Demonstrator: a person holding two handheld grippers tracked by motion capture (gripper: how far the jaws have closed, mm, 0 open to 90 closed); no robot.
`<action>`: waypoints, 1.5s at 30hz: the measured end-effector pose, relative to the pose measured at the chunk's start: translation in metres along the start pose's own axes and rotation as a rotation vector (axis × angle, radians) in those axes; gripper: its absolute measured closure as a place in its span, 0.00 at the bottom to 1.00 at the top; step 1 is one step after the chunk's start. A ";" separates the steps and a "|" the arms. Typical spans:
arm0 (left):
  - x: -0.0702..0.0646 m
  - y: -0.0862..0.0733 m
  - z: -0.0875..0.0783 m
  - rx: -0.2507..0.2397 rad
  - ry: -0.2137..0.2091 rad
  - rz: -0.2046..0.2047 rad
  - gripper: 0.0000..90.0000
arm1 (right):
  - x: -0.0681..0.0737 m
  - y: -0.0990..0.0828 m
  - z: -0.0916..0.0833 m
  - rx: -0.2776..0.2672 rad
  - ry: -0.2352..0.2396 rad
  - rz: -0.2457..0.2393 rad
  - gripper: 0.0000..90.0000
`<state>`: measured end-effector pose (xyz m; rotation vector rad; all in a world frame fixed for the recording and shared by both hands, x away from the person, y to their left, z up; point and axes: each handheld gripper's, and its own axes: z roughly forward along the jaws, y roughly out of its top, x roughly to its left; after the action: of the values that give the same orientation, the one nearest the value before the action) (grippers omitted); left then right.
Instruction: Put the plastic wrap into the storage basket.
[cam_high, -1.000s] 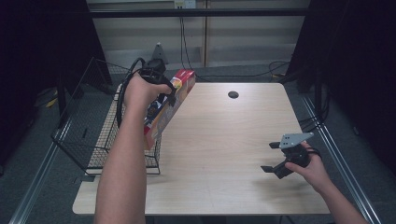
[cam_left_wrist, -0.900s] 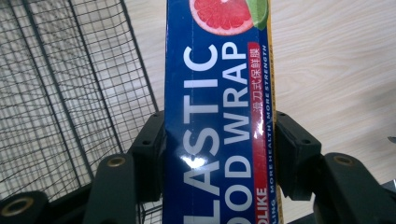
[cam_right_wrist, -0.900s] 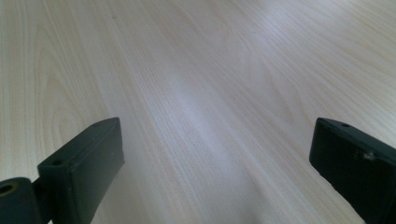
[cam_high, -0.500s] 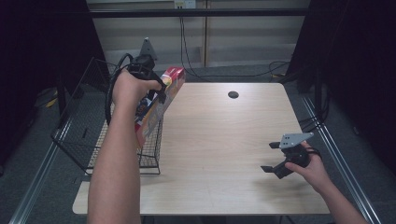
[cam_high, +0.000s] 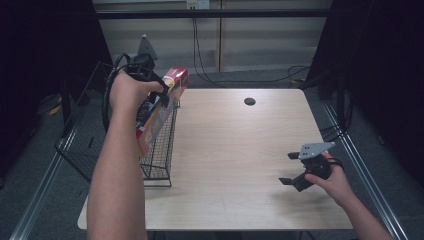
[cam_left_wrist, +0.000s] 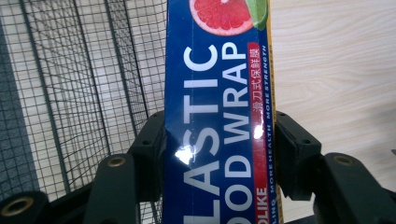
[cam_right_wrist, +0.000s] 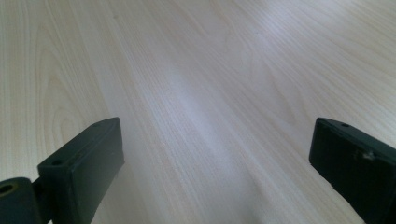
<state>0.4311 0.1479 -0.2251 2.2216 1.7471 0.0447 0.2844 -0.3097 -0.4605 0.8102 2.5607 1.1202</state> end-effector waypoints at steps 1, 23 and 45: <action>0.000 0.000 0.000 0.000 0.000 0.000 0.50 | 0.000 0.000 0.000 0.000 0.000 0.000 0.03; 0.041 -0.015 -0.022 -0.041 0.062 -0.126 0.50 | 0.000 0.000 0.001 0.002 0.004 -0.001 0.03; 0.064 -0.026 -0.030 -0.048 0.098 -0.181 0.50 | 0.000 0.000 0.001 0.002 0.002 -0.001 0.03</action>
<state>0.4168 0.2207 -0.2144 2.0504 1.9712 0.1555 0.2850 -0.3089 -0.4611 0.8085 2.5641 1.1182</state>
